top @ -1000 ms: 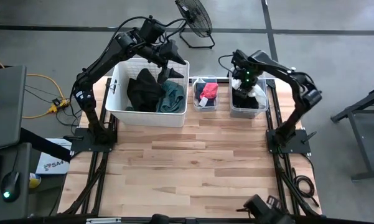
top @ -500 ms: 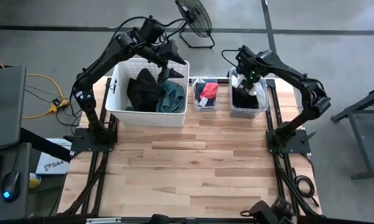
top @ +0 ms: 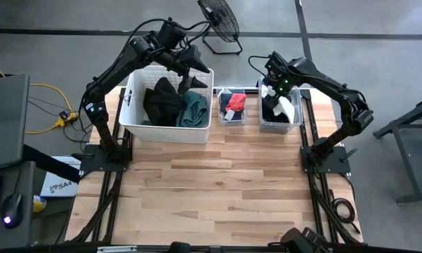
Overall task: Pick & Place Cloths
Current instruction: Put the white boxer short into the right transparent bin
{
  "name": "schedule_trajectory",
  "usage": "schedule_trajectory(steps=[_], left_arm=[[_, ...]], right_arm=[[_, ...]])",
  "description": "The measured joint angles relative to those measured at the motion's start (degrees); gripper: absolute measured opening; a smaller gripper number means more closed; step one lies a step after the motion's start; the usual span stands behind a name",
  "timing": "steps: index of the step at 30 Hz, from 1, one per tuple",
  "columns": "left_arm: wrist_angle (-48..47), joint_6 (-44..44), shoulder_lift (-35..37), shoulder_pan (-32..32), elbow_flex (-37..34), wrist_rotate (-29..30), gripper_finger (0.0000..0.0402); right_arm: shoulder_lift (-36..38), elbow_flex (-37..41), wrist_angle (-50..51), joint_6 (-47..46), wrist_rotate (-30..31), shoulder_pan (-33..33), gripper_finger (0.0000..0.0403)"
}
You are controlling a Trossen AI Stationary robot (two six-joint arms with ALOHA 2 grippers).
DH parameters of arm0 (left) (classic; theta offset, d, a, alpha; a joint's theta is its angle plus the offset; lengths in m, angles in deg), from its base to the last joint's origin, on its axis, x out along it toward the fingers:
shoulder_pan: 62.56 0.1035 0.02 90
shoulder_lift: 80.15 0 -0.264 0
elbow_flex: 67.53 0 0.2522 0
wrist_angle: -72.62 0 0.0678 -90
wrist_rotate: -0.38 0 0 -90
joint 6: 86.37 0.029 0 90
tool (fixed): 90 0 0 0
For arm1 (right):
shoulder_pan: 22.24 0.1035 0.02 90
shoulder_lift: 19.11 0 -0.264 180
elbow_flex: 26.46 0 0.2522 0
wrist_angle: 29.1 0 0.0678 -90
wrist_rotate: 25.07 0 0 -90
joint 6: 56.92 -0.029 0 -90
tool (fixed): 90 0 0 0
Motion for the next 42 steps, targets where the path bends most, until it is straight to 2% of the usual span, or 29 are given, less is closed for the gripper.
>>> schedule_trajectory(steps=[3,6,8,14,26,33,42], left_arm=[[0.0,-0.4,0.0,0.0,0.0,0.0,0.0305],[0.0,-0.4,0.0,0.0,0.0,0.0,0.0305],[-0.1,-0.4,0.0,0.0,0.0,0.0,0.0305],[-0.1,-0.4,0.0,0.0,0.0,0.0,0.0305],[-0.6,-0.5,0.0,0.0,0.0,0.1,0.0305],[-1.9,-0.5,0.0,0.0,0.0,1.9,0.0305],[-3.0,-2.2,0.0,0.0,0.0,2.5,0.0305]], right_arm=[[0.0,0.0,-0.7,0.1,-0.1,0.0,0.0325],[0.0,0.0,-1.2,-0.5,5.0,0.0,0.0325],[0.0,0.0,-0.9,-0.5,6.3,0.0,0.0325],[0.0,0.0,1.1,4.8,5.0,0.0,0.0325],[0.7,0.0,2.0,6.3,4.7,0.0,0.0325],[4.9,0.0,2.4,9.6,5.0,0.0,0.0325],[14.2,0.0,2.5,4.4,4.7,0.0,0.0325]])
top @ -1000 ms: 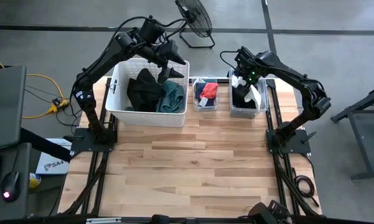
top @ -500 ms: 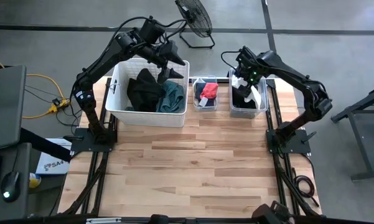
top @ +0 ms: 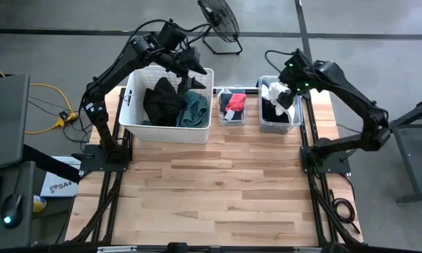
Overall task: Pick & Place Cloths
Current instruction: Put the white boxer short into the right transparent bin
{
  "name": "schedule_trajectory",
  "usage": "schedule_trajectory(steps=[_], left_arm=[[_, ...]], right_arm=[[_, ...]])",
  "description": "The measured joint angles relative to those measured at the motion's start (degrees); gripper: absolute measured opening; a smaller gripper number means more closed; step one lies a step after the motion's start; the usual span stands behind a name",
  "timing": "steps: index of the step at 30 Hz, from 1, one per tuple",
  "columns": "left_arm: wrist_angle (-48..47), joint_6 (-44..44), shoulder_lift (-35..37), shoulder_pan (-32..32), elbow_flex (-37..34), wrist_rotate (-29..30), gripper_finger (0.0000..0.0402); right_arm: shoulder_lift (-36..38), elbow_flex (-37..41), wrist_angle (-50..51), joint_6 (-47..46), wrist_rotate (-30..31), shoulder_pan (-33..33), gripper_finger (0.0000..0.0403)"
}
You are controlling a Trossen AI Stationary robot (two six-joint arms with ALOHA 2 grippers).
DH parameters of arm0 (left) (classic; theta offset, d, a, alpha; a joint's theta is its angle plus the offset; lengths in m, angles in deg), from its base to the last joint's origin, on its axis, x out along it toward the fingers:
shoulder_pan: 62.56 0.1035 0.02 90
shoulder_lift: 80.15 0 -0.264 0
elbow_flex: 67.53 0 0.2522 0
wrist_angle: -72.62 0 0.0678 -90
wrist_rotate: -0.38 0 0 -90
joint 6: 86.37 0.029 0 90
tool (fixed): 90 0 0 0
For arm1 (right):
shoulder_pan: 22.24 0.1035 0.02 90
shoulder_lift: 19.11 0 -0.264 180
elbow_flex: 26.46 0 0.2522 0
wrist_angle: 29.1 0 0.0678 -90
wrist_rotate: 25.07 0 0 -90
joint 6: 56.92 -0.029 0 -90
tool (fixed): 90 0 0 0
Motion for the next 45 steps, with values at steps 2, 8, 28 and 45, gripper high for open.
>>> schedule_trajectory(steps=[2,8,28,45], left_arm=[[-0.2,-0.8,0.0,0.0,0.0,0.0,0.0305],[0.0,-2.8,0.0,0.0,0.0,0.0,0.0305],[0.2,-2.7,0.0,0.0,0.0,0.0,0.0305],[0.1,-2.4,0.0,0.0,0.0,-0.1,0.0305]], right_arm=[[2.2,0.0,-0.4,-2.8,0.0,0.0,0.0325],[6.9,0.0,-8.9,-8.8,-7.1,0.0,0.0325],[-3.6,0.0,-8.7,-29.2,0.8,0.0,0.0005],[-20.9,0.0,-0.4,-33.3,2.0,-0.1,0.0003]])
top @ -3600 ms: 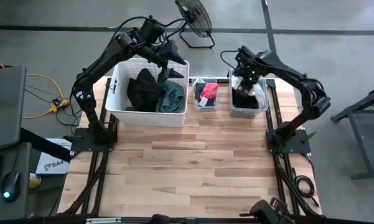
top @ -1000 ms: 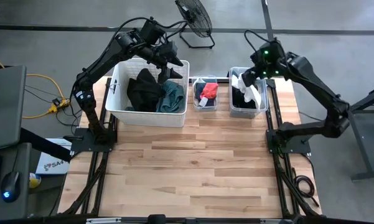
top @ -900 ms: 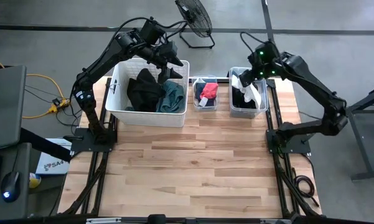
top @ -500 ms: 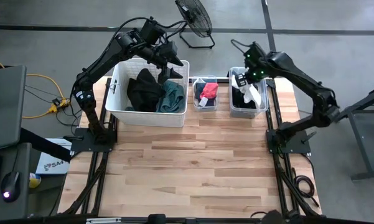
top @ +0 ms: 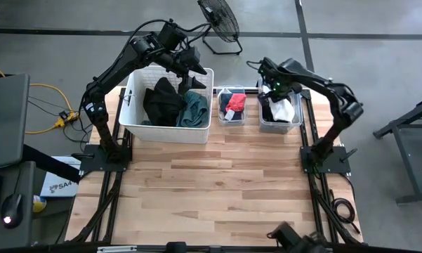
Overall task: Pick & Place Cloths
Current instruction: Put the white boxer short into the right transparent bin, then return to Home Position
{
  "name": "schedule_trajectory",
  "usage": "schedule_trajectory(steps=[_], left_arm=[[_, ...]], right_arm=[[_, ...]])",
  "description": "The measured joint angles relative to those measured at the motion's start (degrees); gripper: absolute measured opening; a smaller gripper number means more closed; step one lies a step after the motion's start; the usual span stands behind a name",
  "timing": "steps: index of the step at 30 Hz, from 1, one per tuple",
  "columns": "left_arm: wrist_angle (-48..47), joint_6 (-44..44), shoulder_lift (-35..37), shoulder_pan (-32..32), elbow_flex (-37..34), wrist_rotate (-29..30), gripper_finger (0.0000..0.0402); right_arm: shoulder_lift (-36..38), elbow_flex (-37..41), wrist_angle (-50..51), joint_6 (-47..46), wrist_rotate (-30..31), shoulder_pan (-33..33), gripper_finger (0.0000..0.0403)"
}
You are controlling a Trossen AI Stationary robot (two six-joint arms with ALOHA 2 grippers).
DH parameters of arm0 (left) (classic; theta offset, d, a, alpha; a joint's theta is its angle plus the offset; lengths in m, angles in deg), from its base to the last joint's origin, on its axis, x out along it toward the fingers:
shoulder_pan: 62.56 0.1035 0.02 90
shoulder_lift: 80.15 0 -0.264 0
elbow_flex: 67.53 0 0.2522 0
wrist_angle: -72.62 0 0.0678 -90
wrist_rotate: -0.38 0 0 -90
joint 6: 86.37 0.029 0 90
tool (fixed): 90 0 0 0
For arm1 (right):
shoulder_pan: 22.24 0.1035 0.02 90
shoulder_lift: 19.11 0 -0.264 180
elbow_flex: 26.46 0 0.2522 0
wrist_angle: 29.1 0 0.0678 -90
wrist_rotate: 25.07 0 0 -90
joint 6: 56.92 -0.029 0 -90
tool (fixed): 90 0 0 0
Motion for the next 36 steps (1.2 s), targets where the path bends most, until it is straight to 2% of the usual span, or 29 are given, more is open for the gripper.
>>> schedule_trajectory(steps=[6,14,26,34,36], left_arm=[[0.0,0.0,0.0,0.0,0.0,0.0,0.0305],[-0.2,-1.0,0.0,0.0,0.0,0.0,0.0305],[0.0,-2.2,0.0,0.0,0.0,1.1,0.0305],[0.1,-4.7,0.0,0.0,0.0,1.4,0.0305],[-0.4,-6.9,0.0,0.0,0.0,0.9,0.0305]], right_arm=[[-5.1,0.0,2.1,2.3,-0.2,-0.6,0.0003],[-5.3,0.0,2.8,5.3,0.0,-1.0,0.0003],[6.6,0.1,2.8,6.4,6.0,-1.0,0.0004],[15.8,0.1,4.5,7.6,5.3,-1.0,0.0004],[19.0,0.1,4.4,10.0,2.8,-1.0,0.0004]])
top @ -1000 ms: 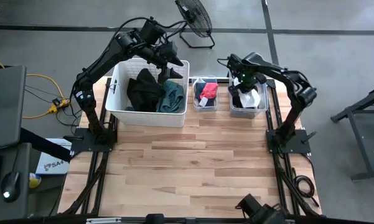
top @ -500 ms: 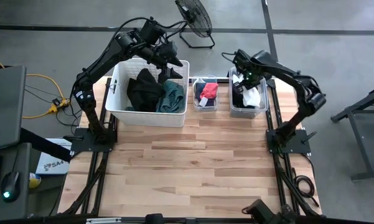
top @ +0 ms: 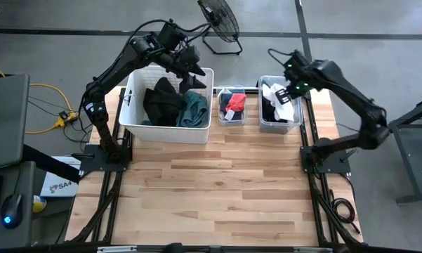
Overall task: Pick & Place Cloths
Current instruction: Return to Home Position
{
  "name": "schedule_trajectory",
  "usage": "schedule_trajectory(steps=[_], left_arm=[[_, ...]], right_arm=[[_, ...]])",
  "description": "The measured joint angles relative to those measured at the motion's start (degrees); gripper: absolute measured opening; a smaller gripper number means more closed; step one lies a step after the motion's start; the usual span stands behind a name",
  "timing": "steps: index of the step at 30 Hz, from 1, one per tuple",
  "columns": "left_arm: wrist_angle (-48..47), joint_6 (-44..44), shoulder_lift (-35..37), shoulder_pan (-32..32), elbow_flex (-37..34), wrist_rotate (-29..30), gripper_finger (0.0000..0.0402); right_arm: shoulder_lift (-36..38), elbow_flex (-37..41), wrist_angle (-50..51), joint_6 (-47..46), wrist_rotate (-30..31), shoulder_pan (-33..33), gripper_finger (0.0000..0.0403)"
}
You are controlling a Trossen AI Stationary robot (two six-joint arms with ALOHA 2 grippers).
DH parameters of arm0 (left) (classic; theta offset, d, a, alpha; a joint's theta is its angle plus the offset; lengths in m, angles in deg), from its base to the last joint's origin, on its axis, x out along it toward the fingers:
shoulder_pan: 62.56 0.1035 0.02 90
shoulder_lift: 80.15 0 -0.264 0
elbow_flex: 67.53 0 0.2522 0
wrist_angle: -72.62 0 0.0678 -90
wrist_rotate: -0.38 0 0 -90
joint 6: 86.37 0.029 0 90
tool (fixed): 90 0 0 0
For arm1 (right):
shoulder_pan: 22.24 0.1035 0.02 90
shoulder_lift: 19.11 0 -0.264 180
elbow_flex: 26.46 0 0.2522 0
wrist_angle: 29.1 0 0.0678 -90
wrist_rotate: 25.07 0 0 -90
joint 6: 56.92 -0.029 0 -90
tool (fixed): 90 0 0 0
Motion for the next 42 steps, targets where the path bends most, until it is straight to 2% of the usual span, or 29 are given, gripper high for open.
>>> schedule_trajectory(steps=[2,7,9,13,16,21,24,29,36,42], left_arm=[[-1.0,-0.5,0.0,0.0,0.0,-2.1,0.0305],[-2.7,2.7,0.1,-1.6,0.0,-11.7,0.0305],[-2.7,2.9,0.2,-3.8,0.0,-11.2,0.0305],[-3.1,2.0,0.2,-9.1,0.0,-5.1,0.0305],[-2.3,1.4,0.2,-13.1,0.0,-3.7,0.0305],[-0.1,-1.2,0.2,-18.3,-0.5,-1.1,0.0305],[1.9,-3.6,0.6,-20.2,-2.0,0.3,0.0305],[7.2,-7.0,2.0,-24.1,-6.8,3.0,0.0305],[20.7,-12.7,7.7,-28.0,-20.1,5.2,0.0305],[35.3,-18.0,16.3,-29.0,-37.2,8.4,0.0305]], right_arm=[[3.3,0.0,-0.9,2.1,-4.3,0.0,0.0004],[10.9,0.0,-6.4,4.1,-16.9,2.1,0.0004],[13.6,0.0,-8.6,4.9,-21.4,4.7,0.0004],[18.0,0.0,-11.0,3.9,-27.8,12.1,0.0004],[20.7,2.5,-15.1,1.9,-28.3,18.6,0.0004],[25.7,14.8,-29.7,-3.4,-27.0,28.8,0.0004],[28.8,23.8,-42.4,-7.3,-26.9,35.0,0.0004],[32.2,40.5,-69.5,-13.6,-26.4,43.8,0.0004],[35.3,58.3,-99.2,-20.7,-24.0,51.9,0.0004],[40.7,68.0,-111.1,-22.7,-23.8,54.0,0.0004]])
